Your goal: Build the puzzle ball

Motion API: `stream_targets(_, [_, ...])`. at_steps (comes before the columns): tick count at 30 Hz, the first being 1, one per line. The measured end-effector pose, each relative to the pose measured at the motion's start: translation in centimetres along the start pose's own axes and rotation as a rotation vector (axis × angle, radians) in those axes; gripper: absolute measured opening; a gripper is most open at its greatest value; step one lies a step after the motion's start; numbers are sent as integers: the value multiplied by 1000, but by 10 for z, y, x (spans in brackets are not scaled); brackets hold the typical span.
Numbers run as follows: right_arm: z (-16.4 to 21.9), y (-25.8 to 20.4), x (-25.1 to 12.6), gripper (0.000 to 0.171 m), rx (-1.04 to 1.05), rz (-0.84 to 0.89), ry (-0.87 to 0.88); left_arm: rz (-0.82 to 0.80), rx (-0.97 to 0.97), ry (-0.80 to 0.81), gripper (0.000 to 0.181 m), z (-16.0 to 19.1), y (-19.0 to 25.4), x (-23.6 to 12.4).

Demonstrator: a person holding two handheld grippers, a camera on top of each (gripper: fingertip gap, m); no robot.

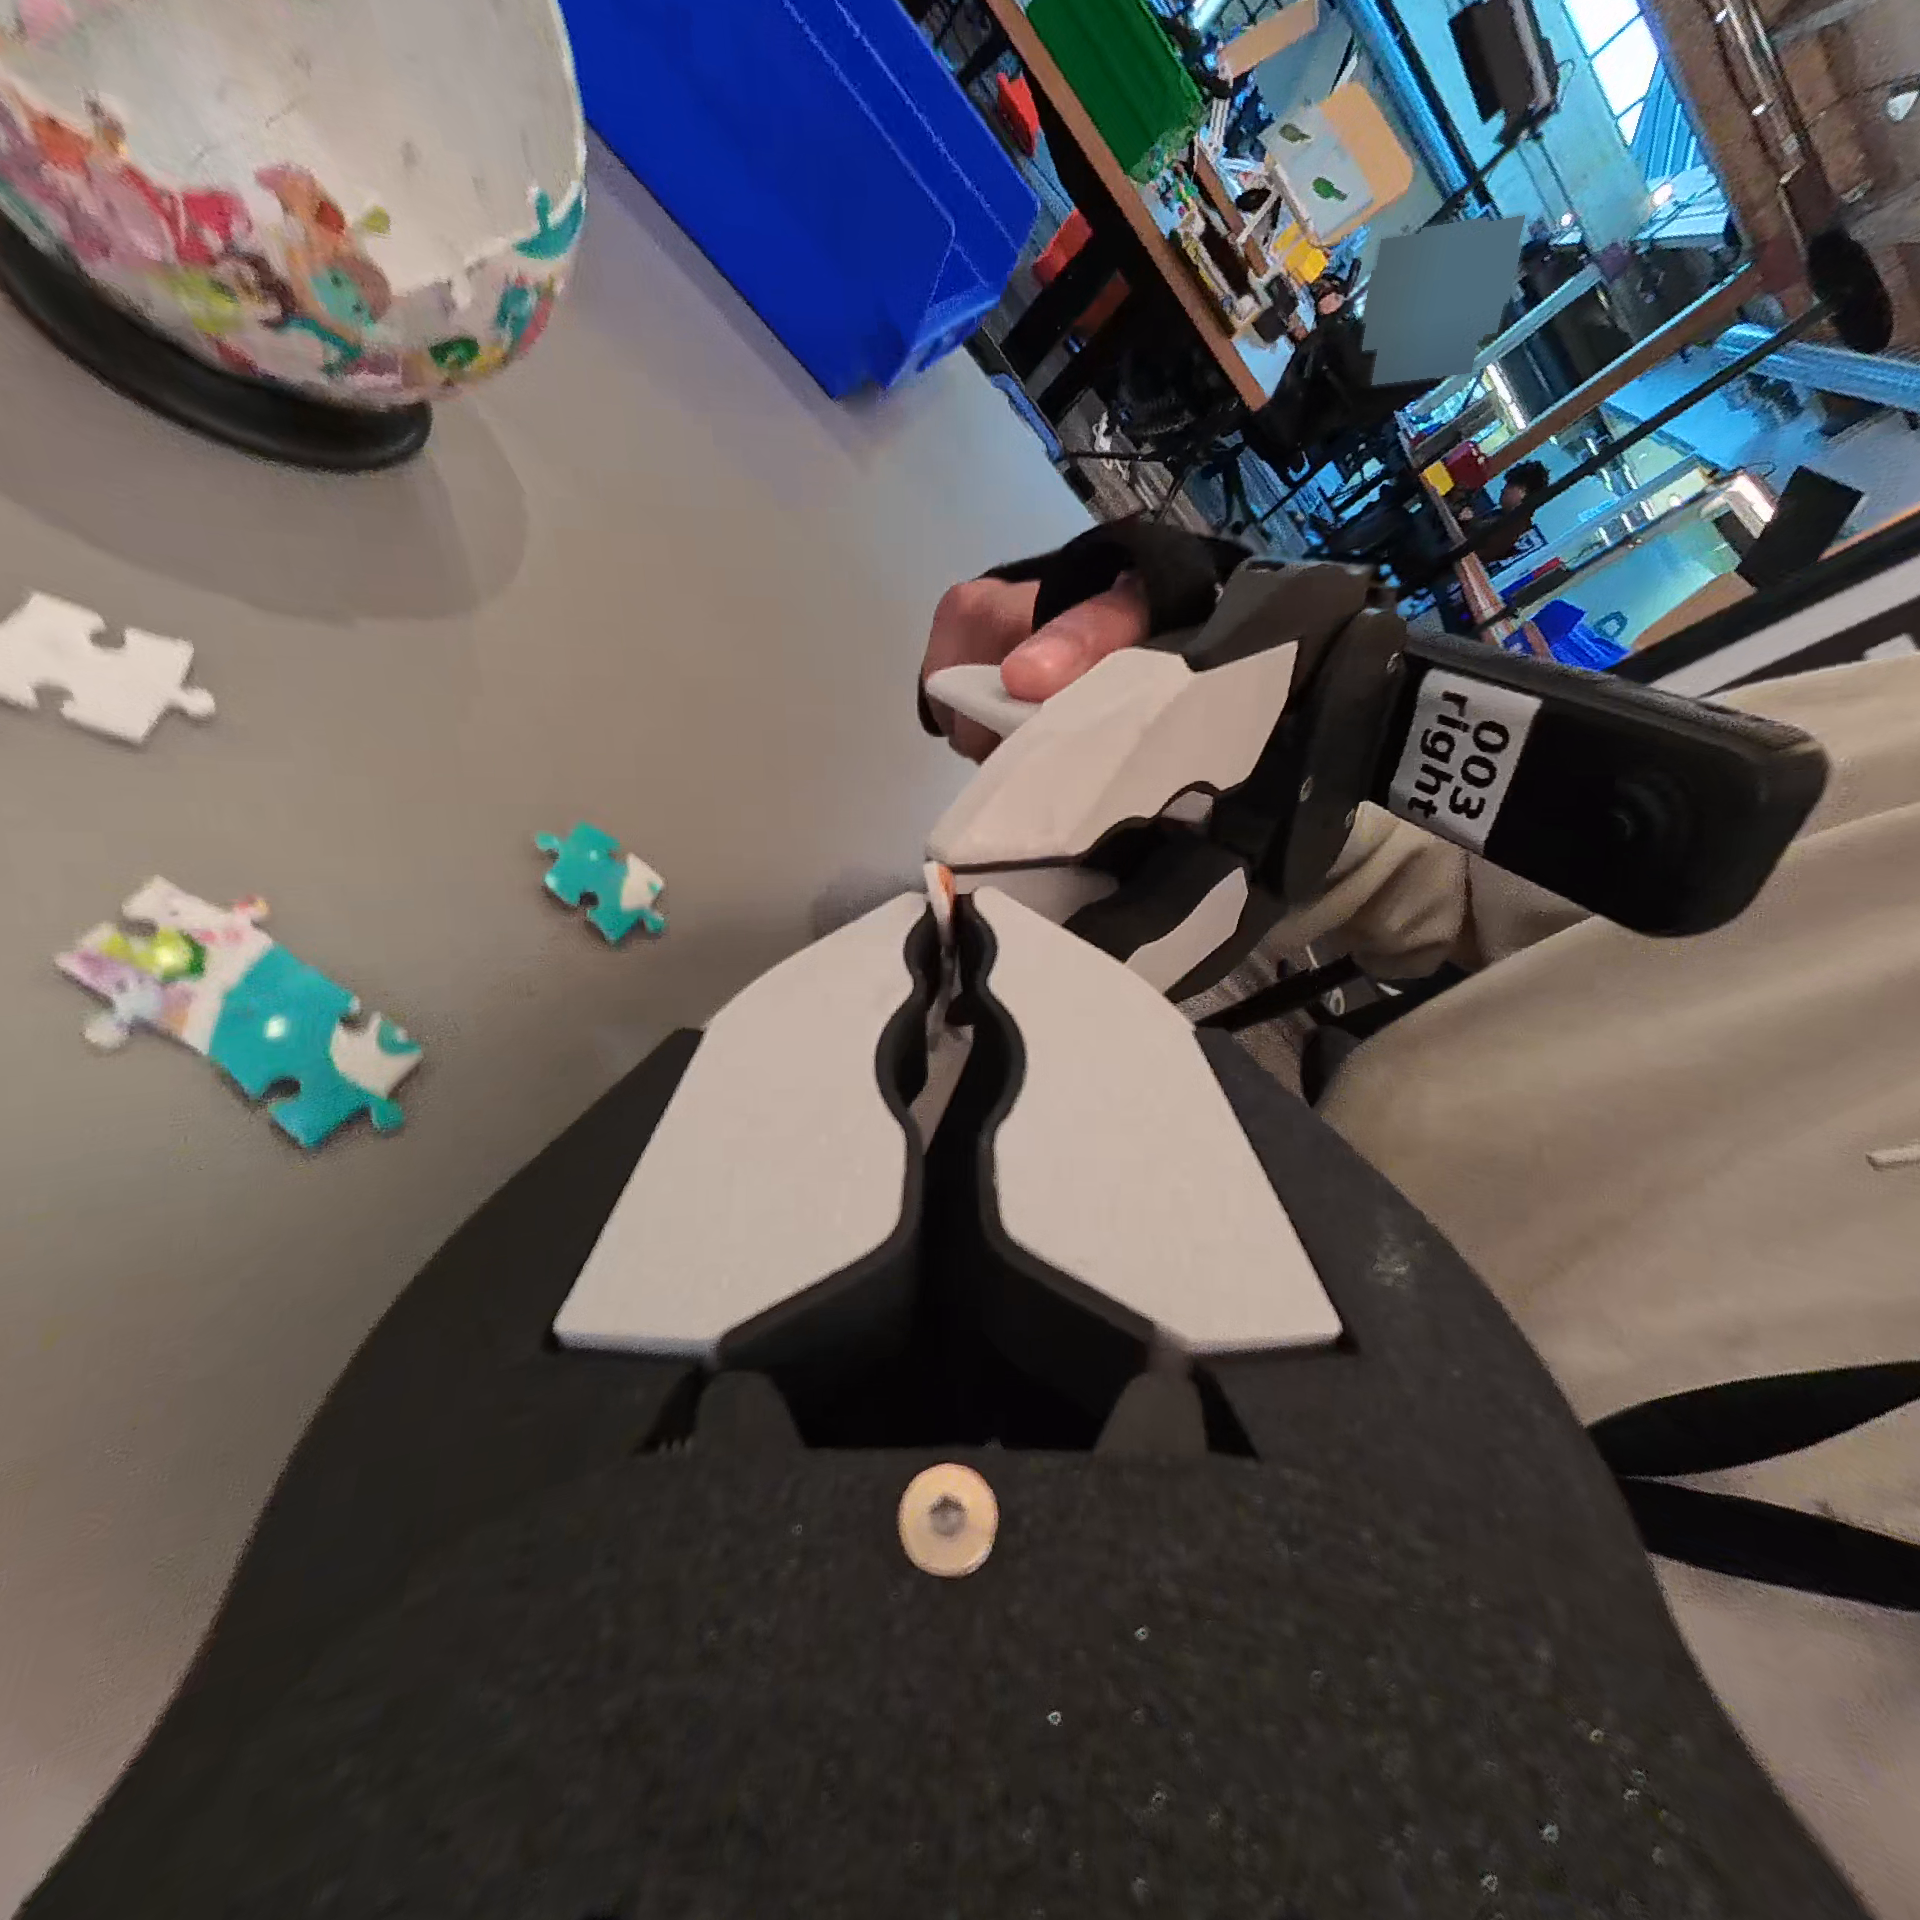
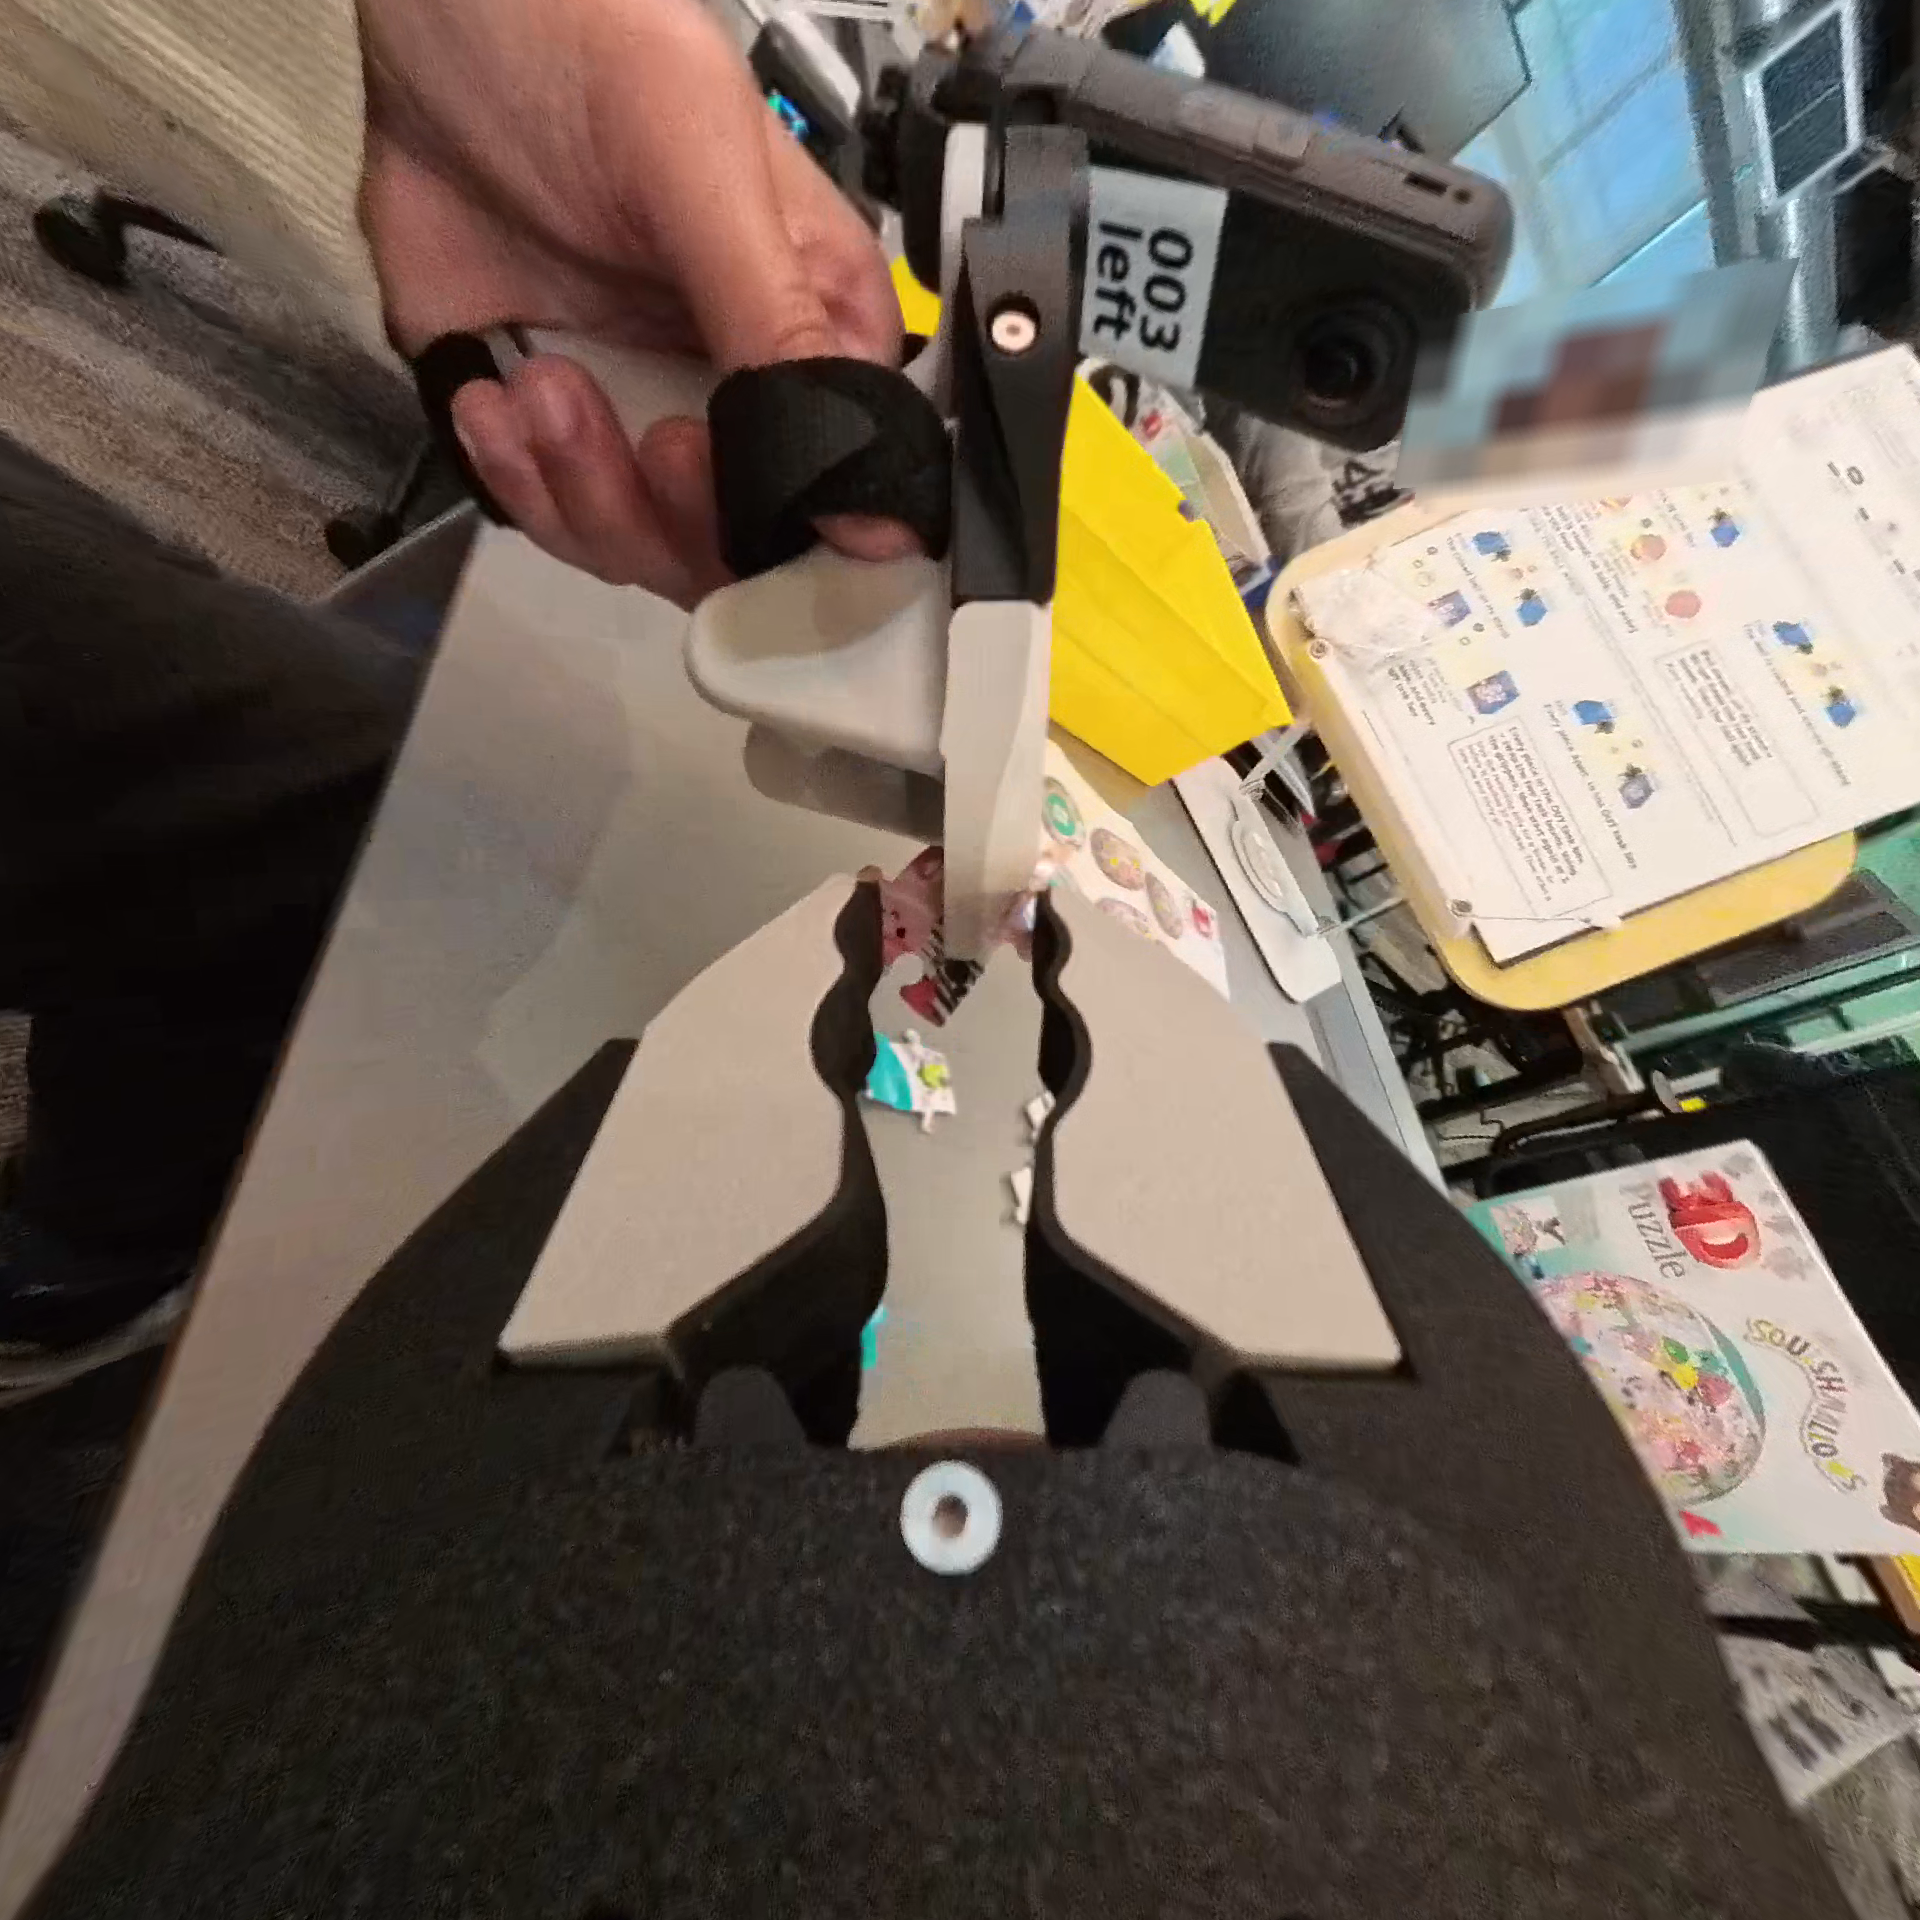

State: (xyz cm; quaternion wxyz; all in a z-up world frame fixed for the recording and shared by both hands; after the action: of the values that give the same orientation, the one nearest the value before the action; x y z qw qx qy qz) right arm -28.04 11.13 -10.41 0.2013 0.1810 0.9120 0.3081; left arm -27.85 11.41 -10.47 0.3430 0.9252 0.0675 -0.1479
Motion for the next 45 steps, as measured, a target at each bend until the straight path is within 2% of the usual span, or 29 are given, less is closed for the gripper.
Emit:
stream_targets(4, [6, 41, -15, 23, 126, 99, 47, 25, 12, 50, 2, -35, -8, 4])
stream_targets(7, [18, 72, -33, 22, 386, 130, 71, 75, -37, 198, 2, -68, -15, -4])
stream_targets(10, [43, 69, -32, 29, 792, -34, 40, 222, -146, 418, 2, -105, -19, -10])
stream_targets(12, [57, 51, -29, 44, 1073, -233, -33, 308, -208, 507, 2, -122, -22, -5])
stream_targets(14, [53, 50, -32, 45, 1293, -371, 43, 383, -260, 572, 2, -134, -24, 4])
stream_targets(15, [50, 60, -36, 44, 1373, -370, 133, 418, -286, 609, 1, -139, -24, 8])
stream_targets(17, [44, 93, -47, 30, 1424, -242, 328, 477, -324, 661, 1, -145, -21, 18])
stream_targets(18, [40, 105, -51, 31, 1425, -194, 382, 500, -337, 673, 2, -147, -19, 24])
stream_targets(20, [39, 116, -52, 19, 1424, -109, 358, 524, -356, 710, 1, -149, -16, 33])
stream_targets(22, [41, 117, -48, 16, 1432, -77, 314, 570, -366, 731, 2, -151, -10, 39])
stream_targets(24, [36, 122, -53, 14, 1467, -87, 390, 562, -361, 721, 2, -151, -6, 48])
stream_targets(27, [32, 125, -60, 21, 1520, -103, 468, 532, -327, 687, 2, -150, 2, 58])
stream_targets(28, [34, 126, -62, 19, 1523, -90, 476, 510, -314, 677, 2, -149, 3, 60])
stream_targets(29, [34, 129, -65, 6, 1525, -85, 497, 499, -304, 666, 2, -148, 5, 63])
stream_targets(30, [34, 131, -69, 2, 1534, -91, 520, 494, -303, 657, 2, -148, 7, 65])
stream_targets(33, [35, 132, -73, 2, 1617, -154, 545, 440, -266, 580, 3, -142, 7, 68])
stream_targets(36, [42, 142, -82, 2, 1738, -205, 597, 248, -78, 474, 16, -130, -7, 62])
stream_targets(39, [48, 143, -84, 2, 1766, -261, 542, 46, 148, 367, 25, -125, -20, 51])
stream_targets(45, [48, 135, -77, 2, 1851, -551, 427, -107, 582, 102, 26, -129, -14, 53])
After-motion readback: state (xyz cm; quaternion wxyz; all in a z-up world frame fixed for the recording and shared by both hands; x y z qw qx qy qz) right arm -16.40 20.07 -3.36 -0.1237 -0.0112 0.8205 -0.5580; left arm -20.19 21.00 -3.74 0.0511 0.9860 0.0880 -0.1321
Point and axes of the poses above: each gripper's, where its closed fingertips meet, x out along the fingers, z out of its underside, y = z × x across the jaws, the point moved 1 cm from there along -x, back along the fingers, and after that the axes turned 4 degrees about x, right-handed, at the moved point
